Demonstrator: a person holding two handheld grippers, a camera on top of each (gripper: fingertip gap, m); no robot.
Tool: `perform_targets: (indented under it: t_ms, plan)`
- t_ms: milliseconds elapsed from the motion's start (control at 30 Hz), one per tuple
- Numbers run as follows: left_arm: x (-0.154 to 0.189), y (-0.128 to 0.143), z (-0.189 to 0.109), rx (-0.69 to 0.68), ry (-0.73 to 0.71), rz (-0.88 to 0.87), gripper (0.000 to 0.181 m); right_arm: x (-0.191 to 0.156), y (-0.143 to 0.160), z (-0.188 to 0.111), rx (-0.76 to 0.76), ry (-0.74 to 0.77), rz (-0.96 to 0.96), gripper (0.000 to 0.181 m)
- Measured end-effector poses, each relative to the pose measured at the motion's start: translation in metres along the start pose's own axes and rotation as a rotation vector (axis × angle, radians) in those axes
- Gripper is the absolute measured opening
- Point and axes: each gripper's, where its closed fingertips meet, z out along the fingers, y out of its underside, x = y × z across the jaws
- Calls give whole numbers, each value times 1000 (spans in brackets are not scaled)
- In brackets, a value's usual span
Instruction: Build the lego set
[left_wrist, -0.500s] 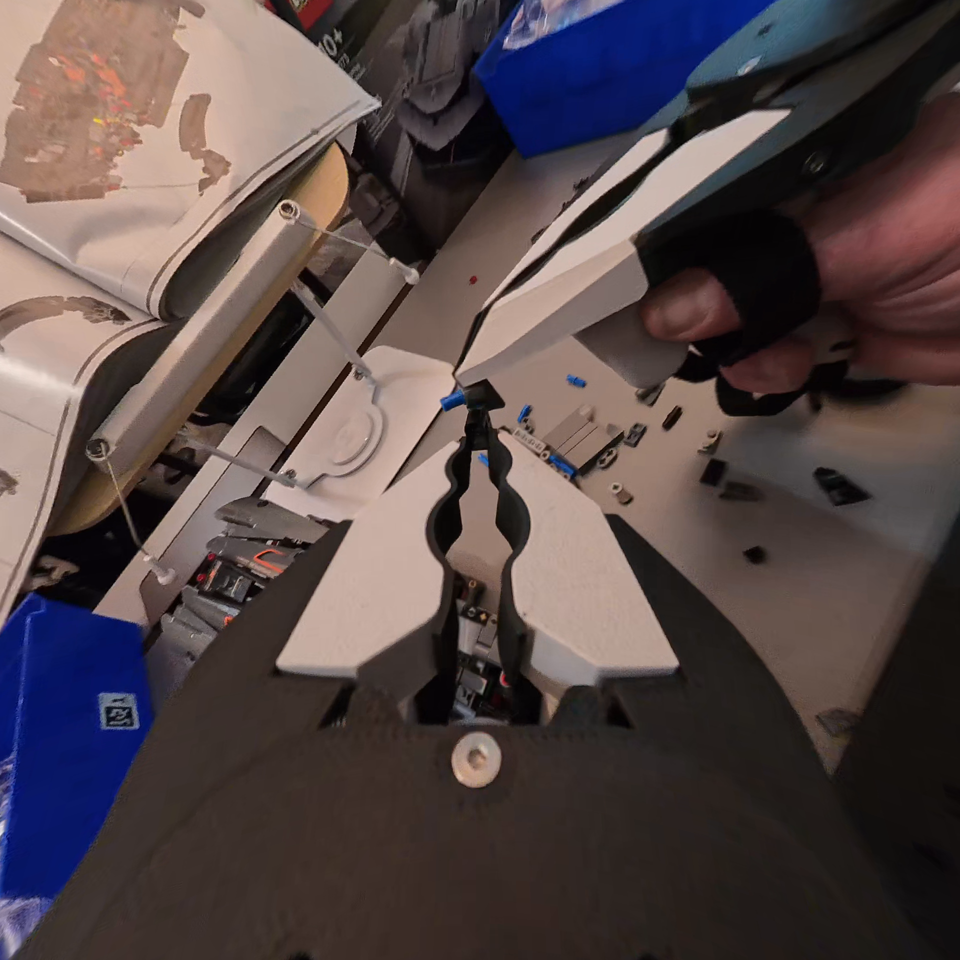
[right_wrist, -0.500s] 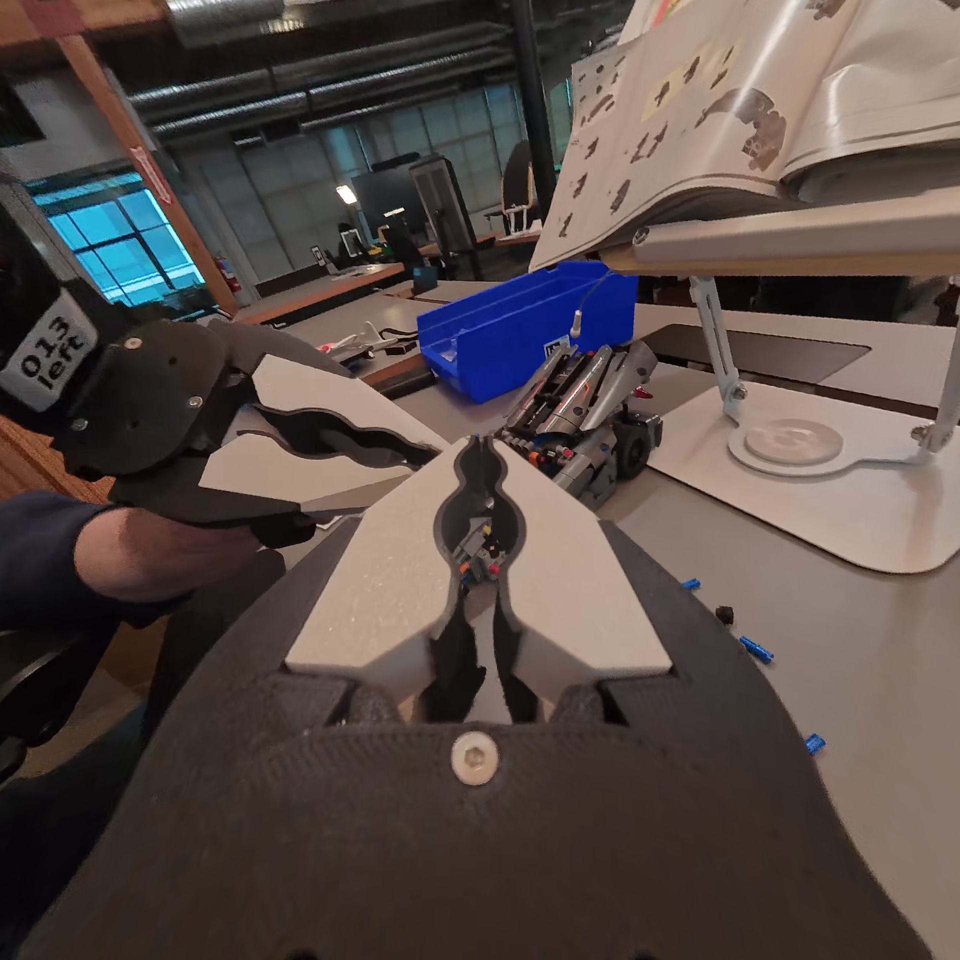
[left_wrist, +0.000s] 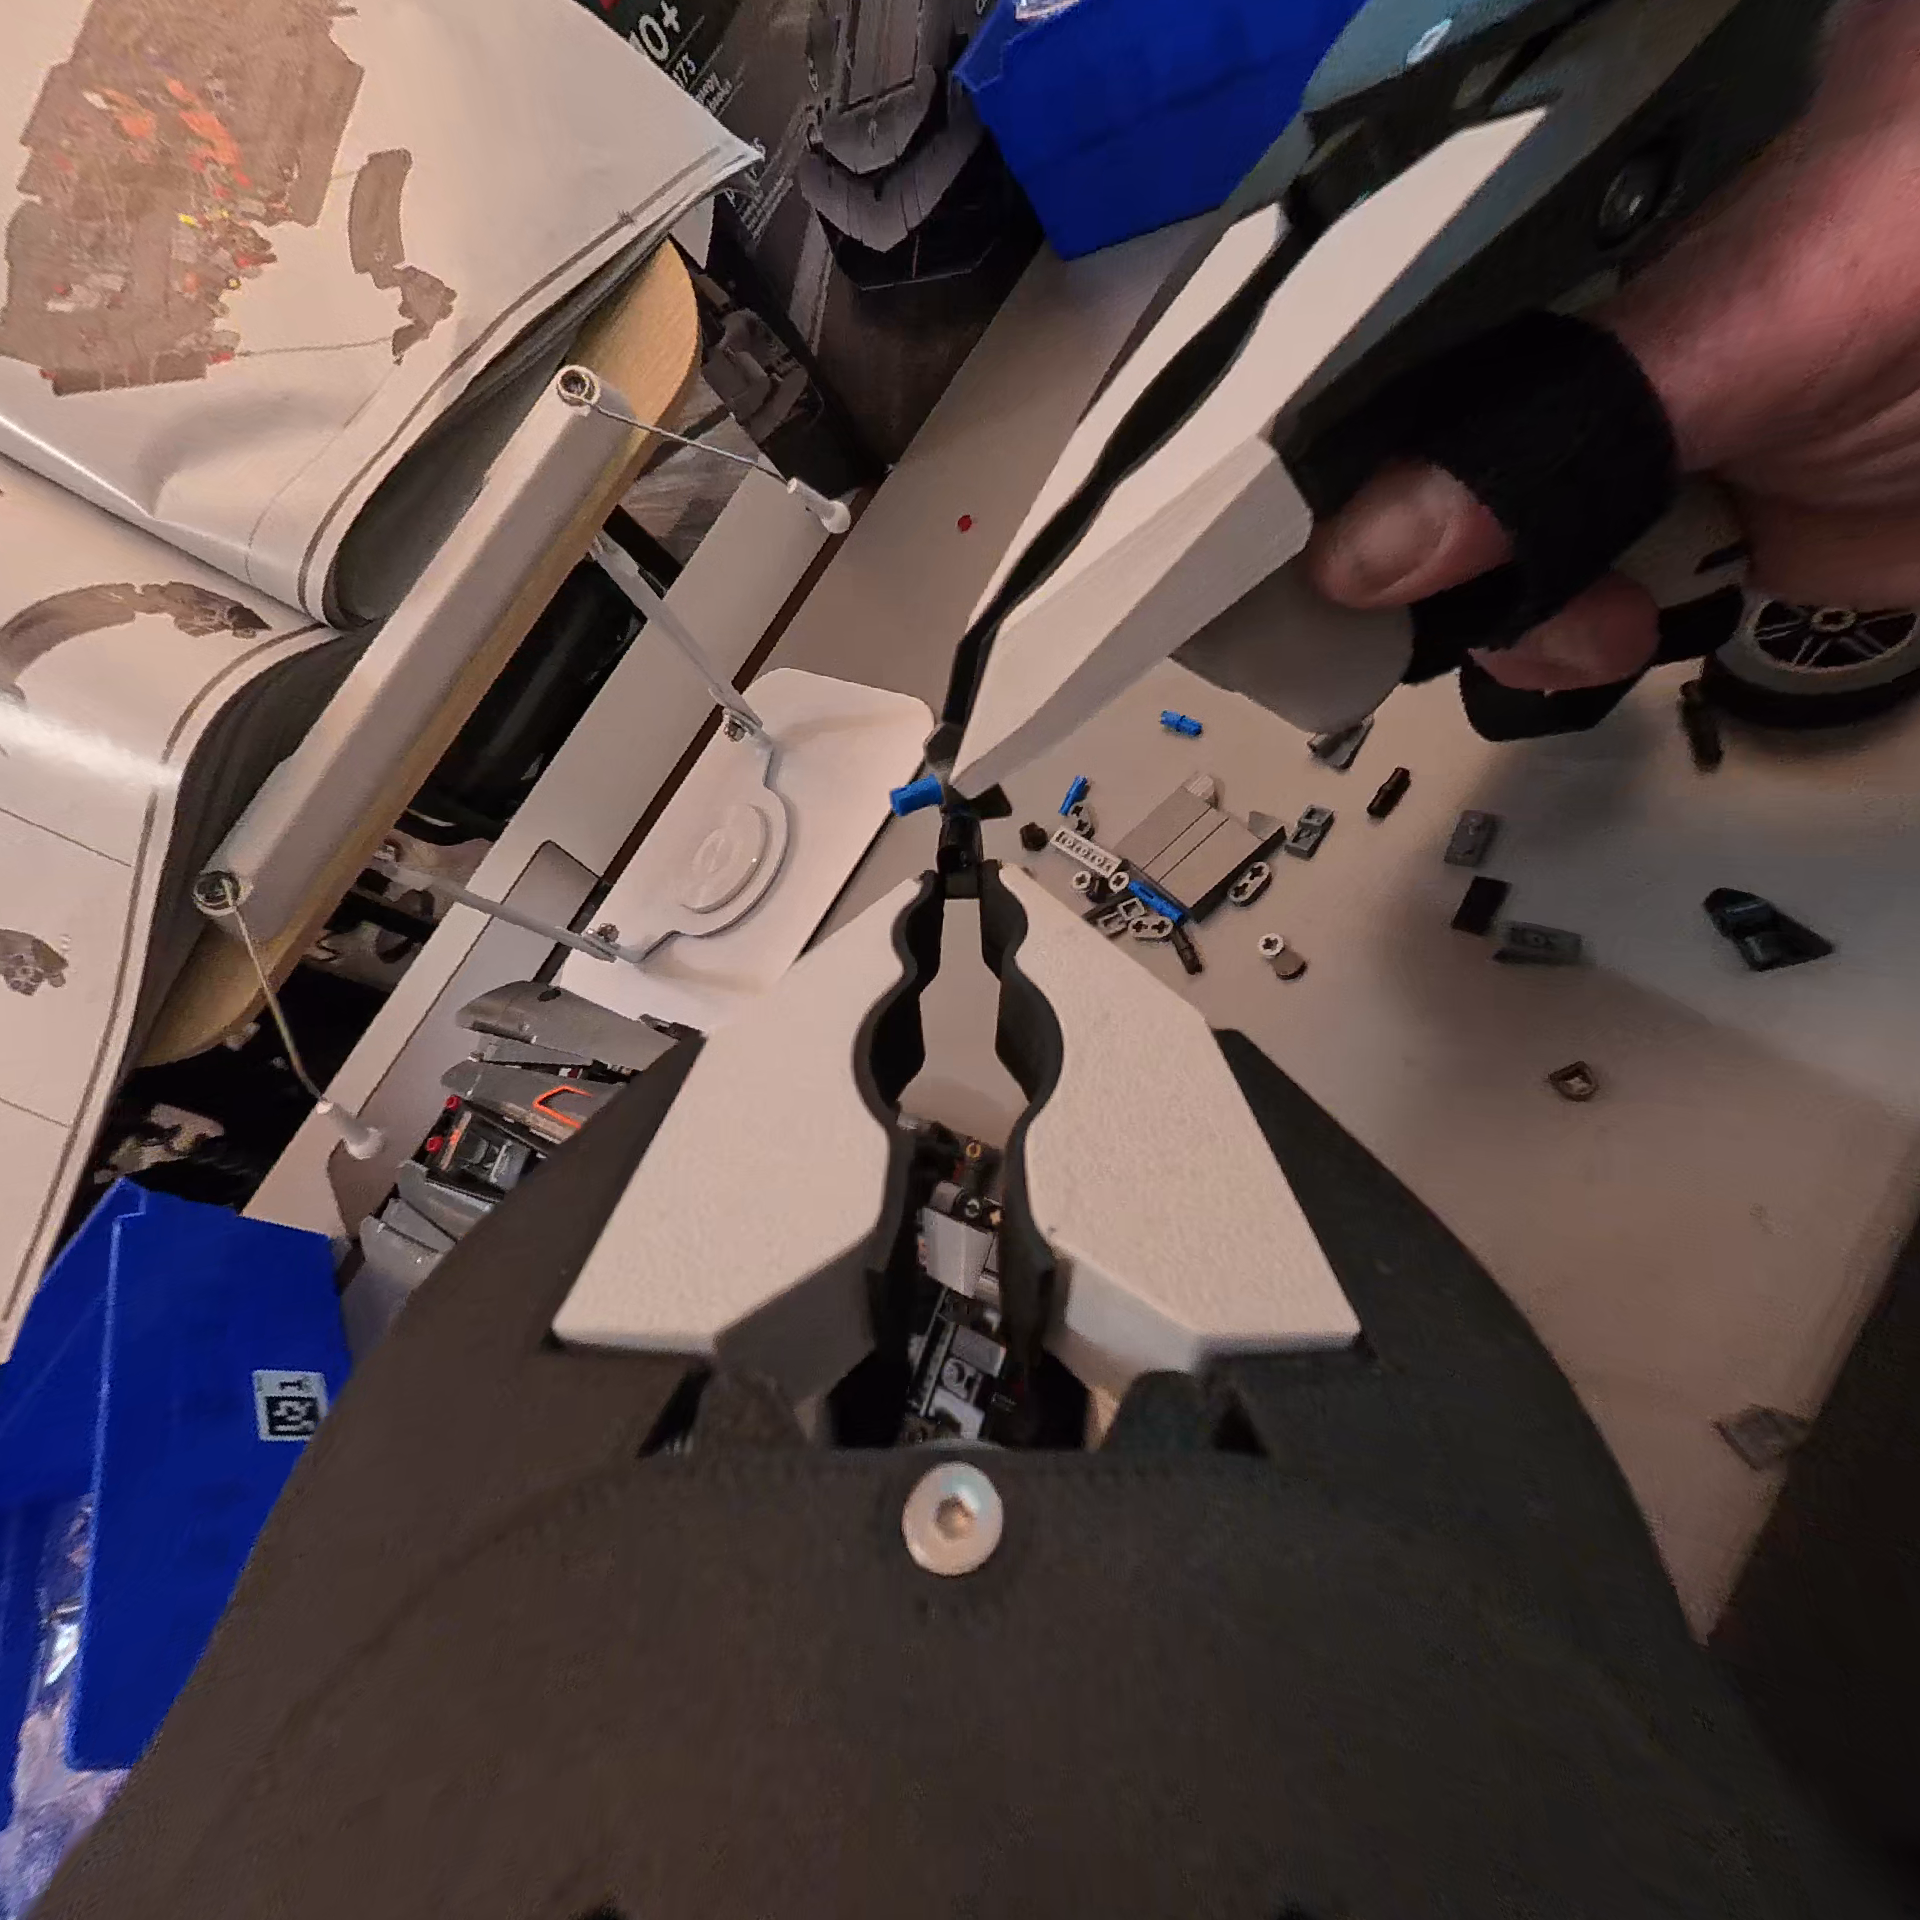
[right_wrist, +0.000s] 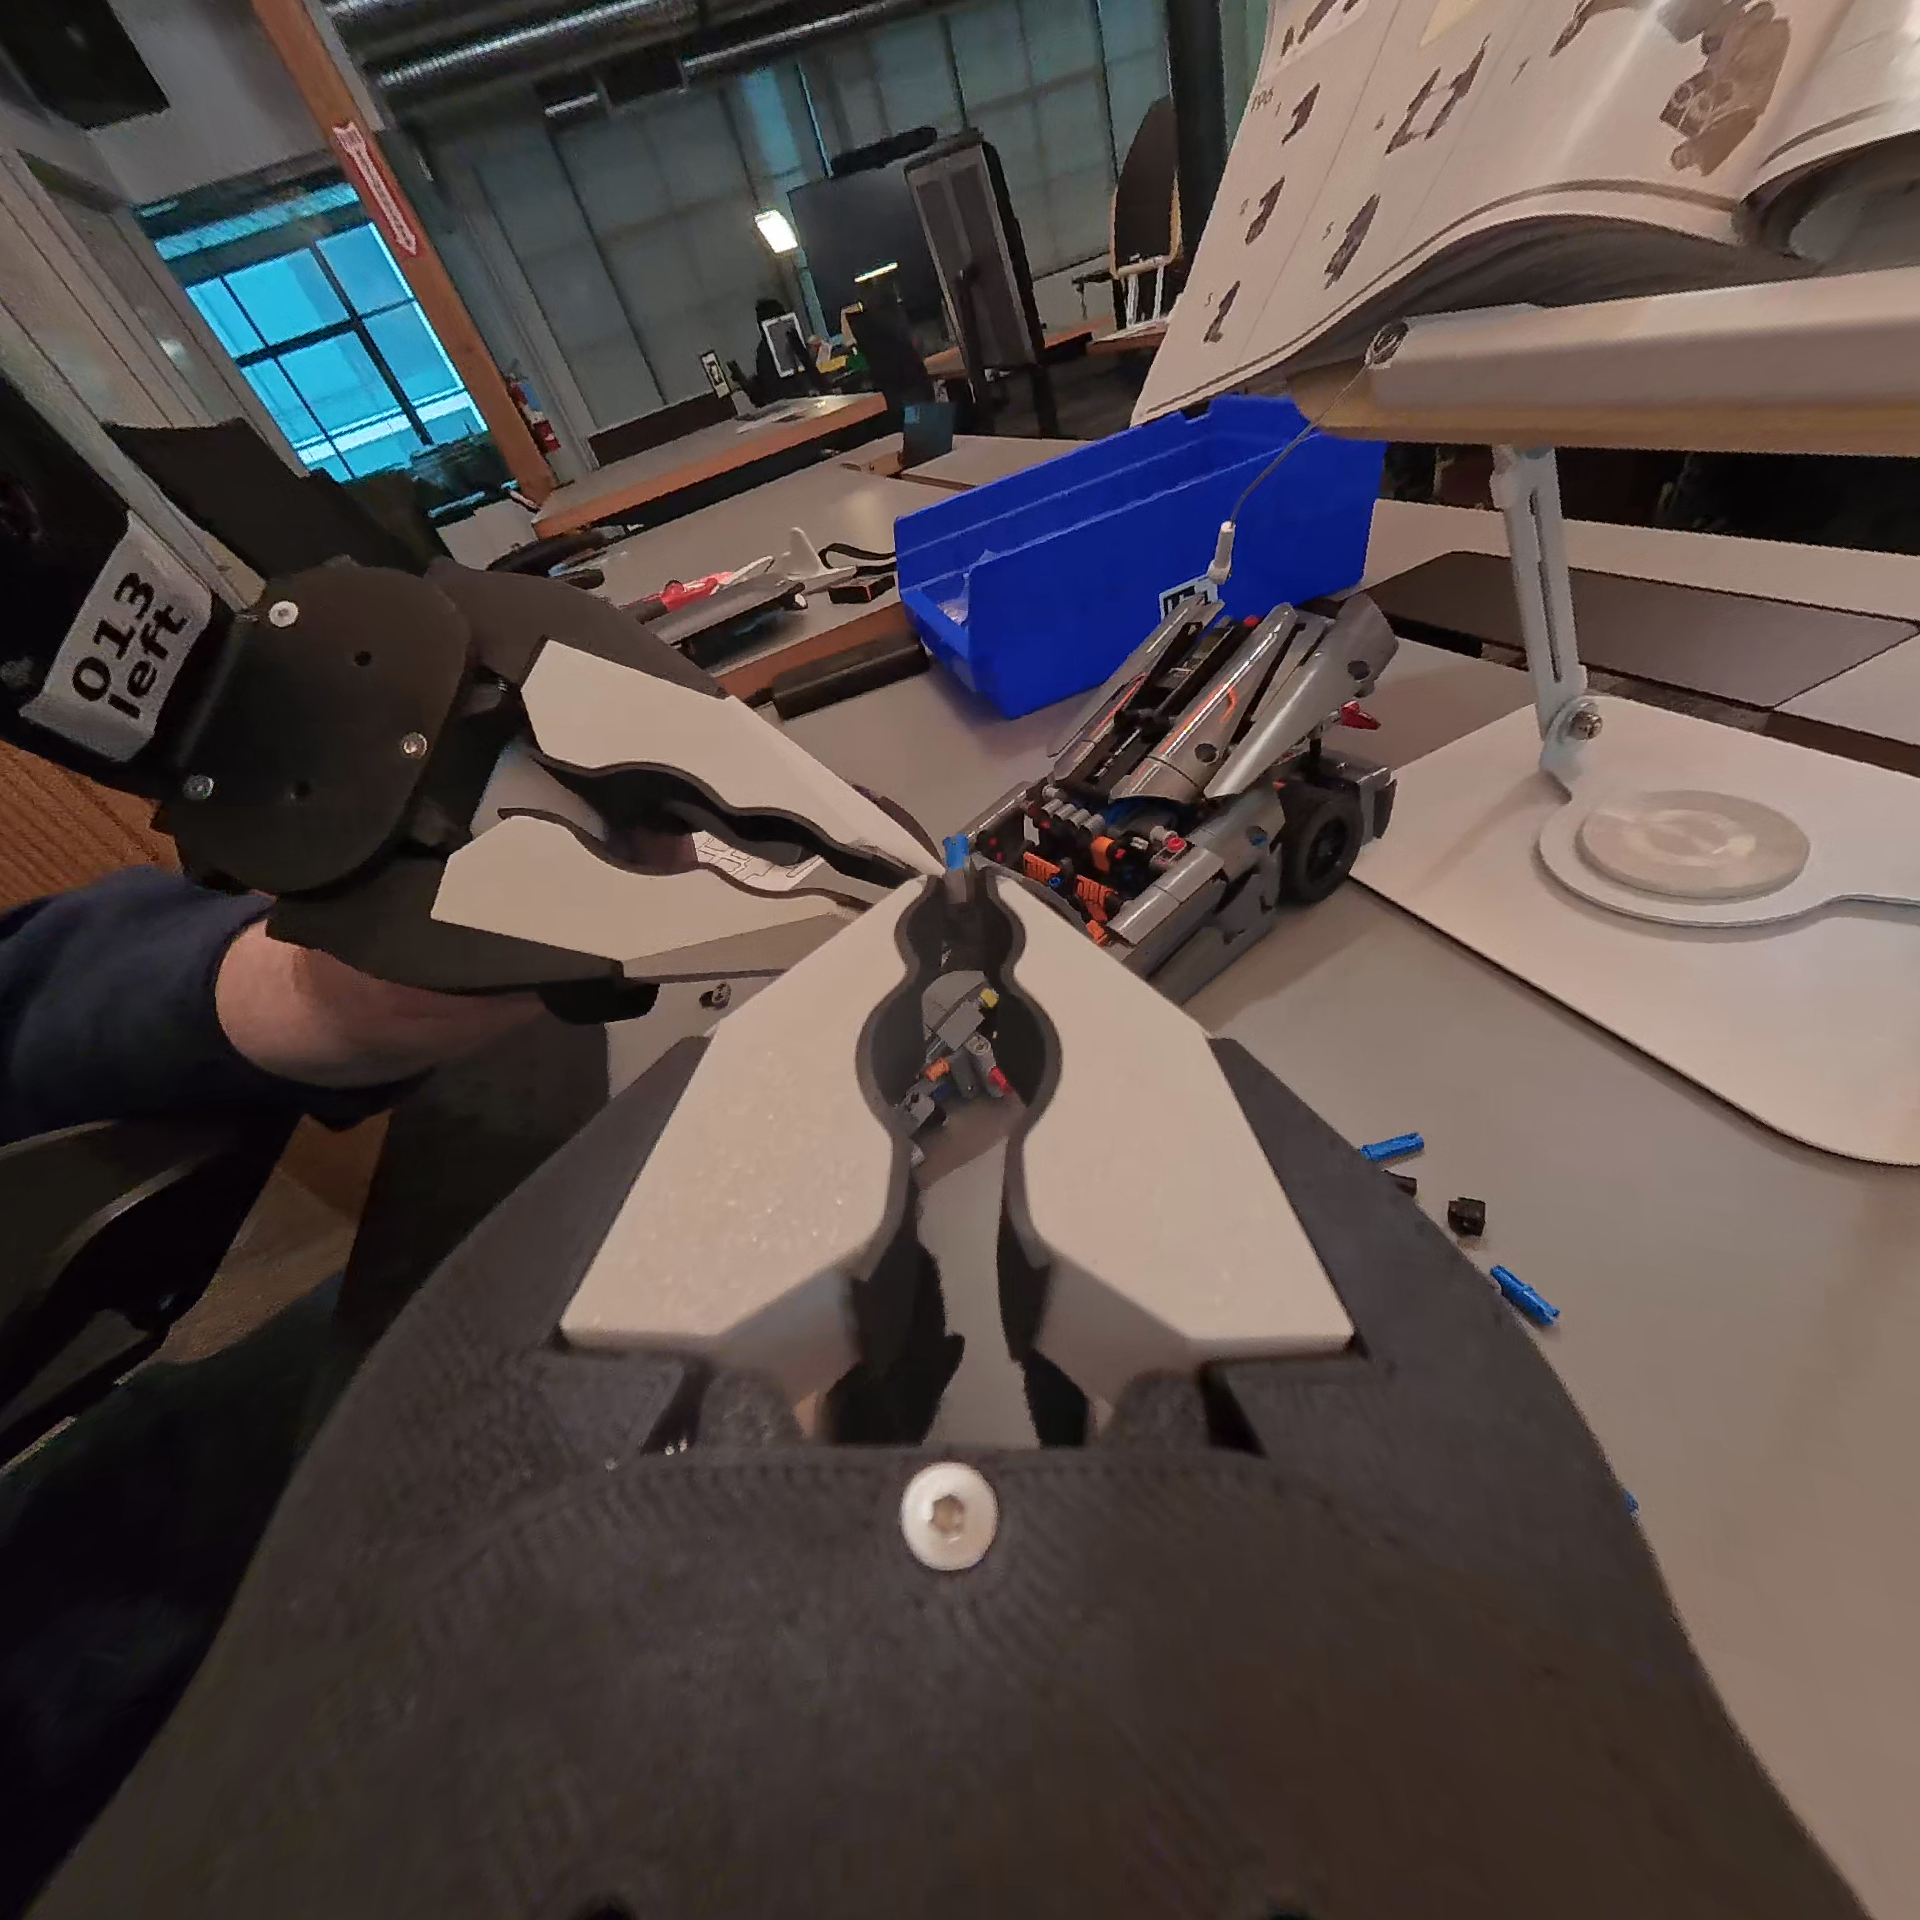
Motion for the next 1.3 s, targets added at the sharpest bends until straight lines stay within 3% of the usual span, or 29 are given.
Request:
perform_targets:
  t_ms: [133, 267, 400, 600, 767, 867, 1100, 1300]
  plan:
    - [-3, 1, 0, -41, -77, 93, 5, 1, 0, 1, 17, 24, 54, 4]
    - [-3, 5, 1, -87, -120, 144, 4, 3, 3, 3, 53, -26, 225, 3]
    - [-1, 5, 4, -76, -114, 153, 5, 5, 4, 2, 53, -30, 221, 3]
    - [2, -1, 0, 0, -15, 84, 17, 10, -1, -5, 59, -33, 181, 2]
    - [1, 5, -1, 9, 72, -7, 27, 17, 0, -10, 59, -109, 265, 3]
    - [7, 7, -5, 19, 173, -36, 20, 19, 3, -11, 36, -121, 269, 3]
    - [11, 17, -6, -27, 229, -47, 19, 11, 22, -10, -119, -175, 200, 3]
    - [34, 16, 0, -9, 357, -99, 21, -16, 14, -7, -92, -271, 92, 3]
